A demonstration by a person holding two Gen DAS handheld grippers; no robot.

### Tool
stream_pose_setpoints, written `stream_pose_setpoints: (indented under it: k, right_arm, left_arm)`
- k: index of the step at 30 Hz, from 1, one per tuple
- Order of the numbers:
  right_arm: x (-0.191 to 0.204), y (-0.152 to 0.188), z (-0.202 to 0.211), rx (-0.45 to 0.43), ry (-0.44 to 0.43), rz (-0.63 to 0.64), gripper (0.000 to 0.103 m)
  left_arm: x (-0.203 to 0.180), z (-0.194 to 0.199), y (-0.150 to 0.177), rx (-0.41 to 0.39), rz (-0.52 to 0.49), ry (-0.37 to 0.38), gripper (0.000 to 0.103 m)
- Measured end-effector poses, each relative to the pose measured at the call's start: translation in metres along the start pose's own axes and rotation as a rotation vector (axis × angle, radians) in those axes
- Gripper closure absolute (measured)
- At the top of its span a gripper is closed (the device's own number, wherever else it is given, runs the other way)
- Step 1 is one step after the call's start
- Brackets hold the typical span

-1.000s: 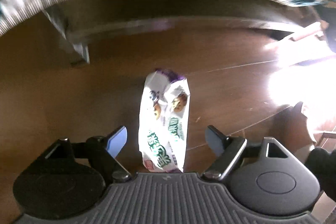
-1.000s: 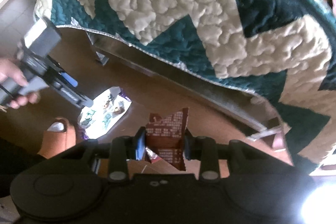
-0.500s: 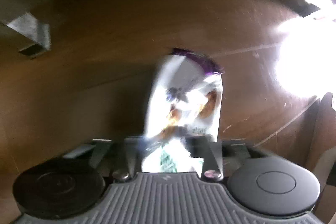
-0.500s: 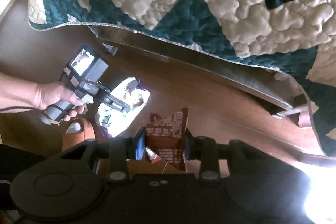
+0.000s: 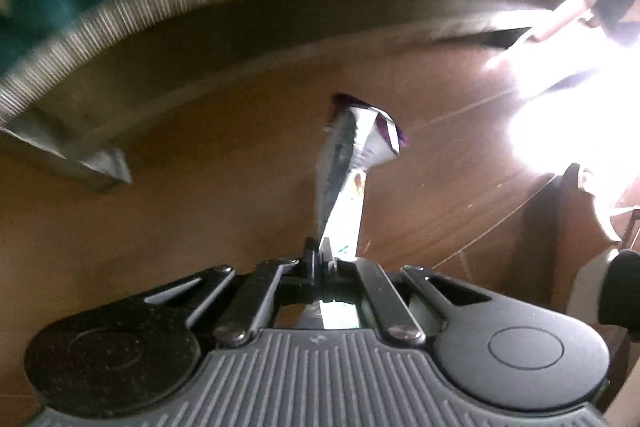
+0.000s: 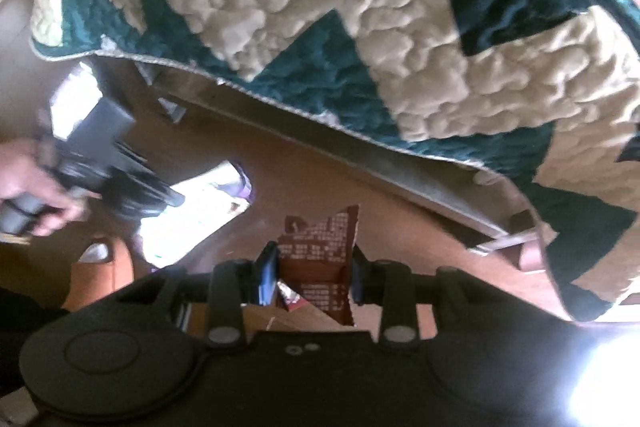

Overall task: Collect trash
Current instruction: 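Carry the snack bag and brown wrapper in both tools up over the teal bin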

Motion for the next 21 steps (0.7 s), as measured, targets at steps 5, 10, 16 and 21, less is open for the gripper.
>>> stream_pose_setpoints:
  k: [5,10,16,21]
  right_arm:
    - [-0.006,-0.005,0.028,-0.077,0.052,-0.037,0.071]
    - [-0.006,-0.016,0.100,-0.230,0.075,-0.092,0.071]
    - [-0.021,0.001,0.207,-0.362,0.123,-0.137,0.072]
    - [-0.050,0.024,0.308,-0.455,0.239,-0.148,0.072]
  left_arm:
    - [-0.024,0.090,-0.008,-0.116,-0.020,-0.034,0.103]
    - [-0.060,0.183,-0.017,-0.264,-0.007,-0.041,0.103]
    - [-0.127,0.306,-0.052,-0.435,-0.025,0.008,0.103]
    - [-0.205,0.394,-0.060,-0.574,-0.080,0.054,0.103]
Point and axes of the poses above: each gripper's, at about its wrist camera, not at the fingertips, and z roughly against the way its jaws point, x to its left, y to its underside, the point moved 9 cm from there along -z, roughly the way its jaws point, and after that the axes turned 14 degrees about z, right-handed, at the moved point
